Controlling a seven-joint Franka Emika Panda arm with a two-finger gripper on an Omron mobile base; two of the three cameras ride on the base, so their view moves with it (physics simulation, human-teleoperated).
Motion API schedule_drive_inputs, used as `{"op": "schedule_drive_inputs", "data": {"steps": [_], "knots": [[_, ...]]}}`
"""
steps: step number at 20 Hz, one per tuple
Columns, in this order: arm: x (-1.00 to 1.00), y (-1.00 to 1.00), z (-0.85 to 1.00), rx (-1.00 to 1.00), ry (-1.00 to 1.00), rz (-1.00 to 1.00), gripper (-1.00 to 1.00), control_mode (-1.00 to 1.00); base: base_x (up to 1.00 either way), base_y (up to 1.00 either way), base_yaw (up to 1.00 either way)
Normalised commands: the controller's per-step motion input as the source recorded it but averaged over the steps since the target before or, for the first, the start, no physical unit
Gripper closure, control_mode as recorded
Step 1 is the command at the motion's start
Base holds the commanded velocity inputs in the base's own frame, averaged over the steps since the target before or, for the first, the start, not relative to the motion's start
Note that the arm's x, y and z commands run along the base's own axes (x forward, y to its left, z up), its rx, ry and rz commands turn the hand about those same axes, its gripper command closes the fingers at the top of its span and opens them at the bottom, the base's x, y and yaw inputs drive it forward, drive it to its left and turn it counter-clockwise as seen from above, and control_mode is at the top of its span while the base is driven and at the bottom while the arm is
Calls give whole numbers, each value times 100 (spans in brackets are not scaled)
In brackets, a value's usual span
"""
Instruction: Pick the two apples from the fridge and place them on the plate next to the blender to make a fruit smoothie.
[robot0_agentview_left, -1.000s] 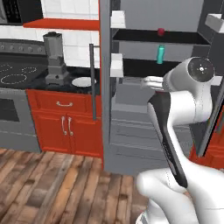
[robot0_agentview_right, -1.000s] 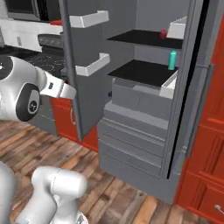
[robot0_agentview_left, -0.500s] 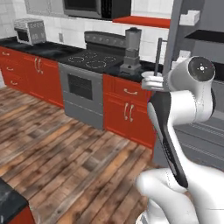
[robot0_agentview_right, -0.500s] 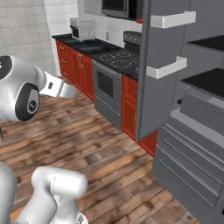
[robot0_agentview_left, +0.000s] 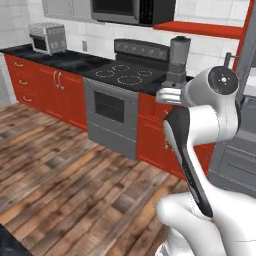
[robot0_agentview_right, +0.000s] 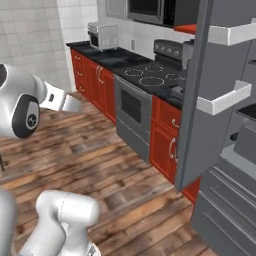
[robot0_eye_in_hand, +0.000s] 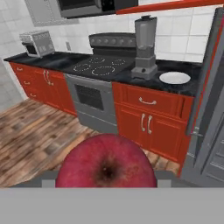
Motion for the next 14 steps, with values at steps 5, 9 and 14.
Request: {"op": "schedule_drive_inputs", "data": {"steps": [5,9,14], "knots": [[0,0,0,0,0,0,100,100,100,-34,7],[0,0,0,0,0,0,100,100,100,21,-29],[0,0,0,0,0,0,100,100,94,39,-44]]}}
